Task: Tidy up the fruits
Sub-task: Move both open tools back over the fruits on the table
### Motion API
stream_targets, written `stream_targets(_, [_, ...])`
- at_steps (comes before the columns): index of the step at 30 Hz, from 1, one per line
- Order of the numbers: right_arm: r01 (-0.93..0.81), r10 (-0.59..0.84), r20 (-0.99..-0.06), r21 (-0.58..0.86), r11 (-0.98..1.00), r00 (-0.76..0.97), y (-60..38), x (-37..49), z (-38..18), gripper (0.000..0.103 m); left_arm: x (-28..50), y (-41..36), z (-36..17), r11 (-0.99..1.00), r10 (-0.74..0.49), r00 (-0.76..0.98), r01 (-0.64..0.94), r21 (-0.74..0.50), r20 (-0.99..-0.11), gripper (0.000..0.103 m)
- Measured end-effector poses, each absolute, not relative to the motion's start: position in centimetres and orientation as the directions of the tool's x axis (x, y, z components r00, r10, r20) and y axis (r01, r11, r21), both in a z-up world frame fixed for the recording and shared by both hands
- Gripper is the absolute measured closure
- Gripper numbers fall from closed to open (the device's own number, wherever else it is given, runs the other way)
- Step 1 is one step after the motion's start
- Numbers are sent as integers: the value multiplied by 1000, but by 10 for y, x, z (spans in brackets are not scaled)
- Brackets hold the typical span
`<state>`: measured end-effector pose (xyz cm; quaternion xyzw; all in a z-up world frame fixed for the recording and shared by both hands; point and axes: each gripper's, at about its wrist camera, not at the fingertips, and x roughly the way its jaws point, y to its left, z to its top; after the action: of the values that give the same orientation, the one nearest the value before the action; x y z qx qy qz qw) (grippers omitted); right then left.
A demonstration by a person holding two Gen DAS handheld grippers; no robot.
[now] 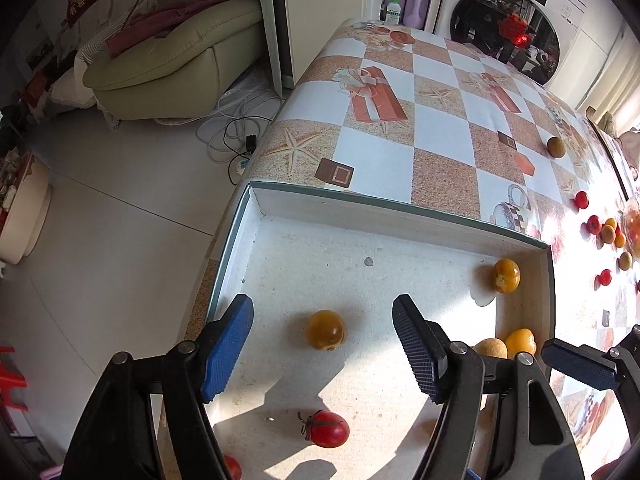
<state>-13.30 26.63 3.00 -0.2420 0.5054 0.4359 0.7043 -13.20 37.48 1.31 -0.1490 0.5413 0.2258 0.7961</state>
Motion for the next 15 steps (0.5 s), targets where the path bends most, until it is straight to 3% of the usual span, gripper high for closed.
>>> stream_targets(7, [-819, 378, -917, 118, 562, 127, 217, -130, 47, 23, -141, 360, 33, 865, 217, 333, -501, 23, -918, 29])
stream_targets(15, [-555, 249, -959, 133, 821, 138, 88, -97, 37, 22, -151, 296, 55, 928, 189, 370, -371, 42, -909, 29])
